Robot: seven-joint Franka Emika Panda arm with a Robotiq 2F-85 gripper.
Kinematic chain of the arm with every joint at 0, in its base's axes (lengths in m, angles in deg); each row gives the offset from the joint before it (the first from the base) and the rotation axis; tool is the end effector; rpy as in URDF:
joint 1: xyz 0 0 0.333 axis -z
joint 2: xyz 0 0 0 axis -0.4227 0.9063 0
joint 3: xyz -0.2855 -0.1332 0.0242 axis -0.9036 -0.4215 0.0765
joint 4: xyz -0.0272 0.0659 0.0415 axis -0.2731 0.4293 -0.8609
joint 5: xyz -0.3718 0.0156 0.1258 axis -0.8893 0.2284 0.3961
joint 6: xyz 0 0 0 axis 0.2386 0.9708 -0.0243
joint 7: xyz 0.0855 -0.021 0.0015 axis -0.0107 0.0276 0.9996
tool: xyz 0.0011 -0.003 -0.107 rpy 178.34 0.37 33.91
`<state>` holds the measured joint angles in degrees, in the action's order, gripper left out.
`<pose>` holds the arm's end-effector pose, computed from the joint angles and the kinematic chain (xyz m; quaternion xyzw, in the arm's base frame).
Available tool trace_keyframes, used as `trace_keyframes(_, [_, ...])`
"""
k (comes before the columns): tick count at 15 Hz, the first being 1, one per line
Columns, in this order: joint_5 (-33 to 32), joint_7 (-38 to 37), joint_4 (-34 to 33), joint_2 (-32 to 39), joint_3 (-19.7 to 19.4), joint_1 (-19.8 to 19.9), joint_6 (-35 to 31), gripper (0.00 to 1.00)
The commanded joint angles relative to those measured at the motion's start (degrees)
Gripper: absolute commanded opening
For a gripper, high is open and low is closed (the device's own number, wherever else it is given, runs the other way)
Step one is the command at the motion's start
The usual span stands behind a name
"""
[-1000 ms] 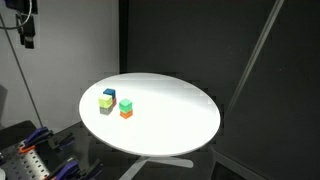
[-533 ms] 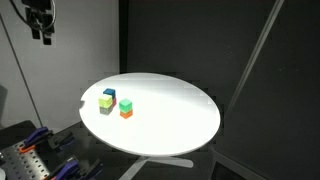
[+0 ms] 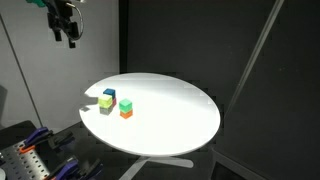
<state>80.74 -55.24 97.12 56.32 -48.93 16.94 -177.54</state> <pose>0.3718 0.1469 0.4850 -0.9972 -0.0473 0.0009 0.0579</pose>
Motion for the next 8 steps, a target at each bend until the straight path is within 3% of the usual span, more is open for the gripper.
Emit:
trace_keyframes(1, [-0.16,3.25,-2.06,4.71,-1.99,-0.1,-3.51,1.0])
trace_keyframes(8, [-0.71,7.04,-2.4,10.46,-4.66,0.63,-7.83,1.0])
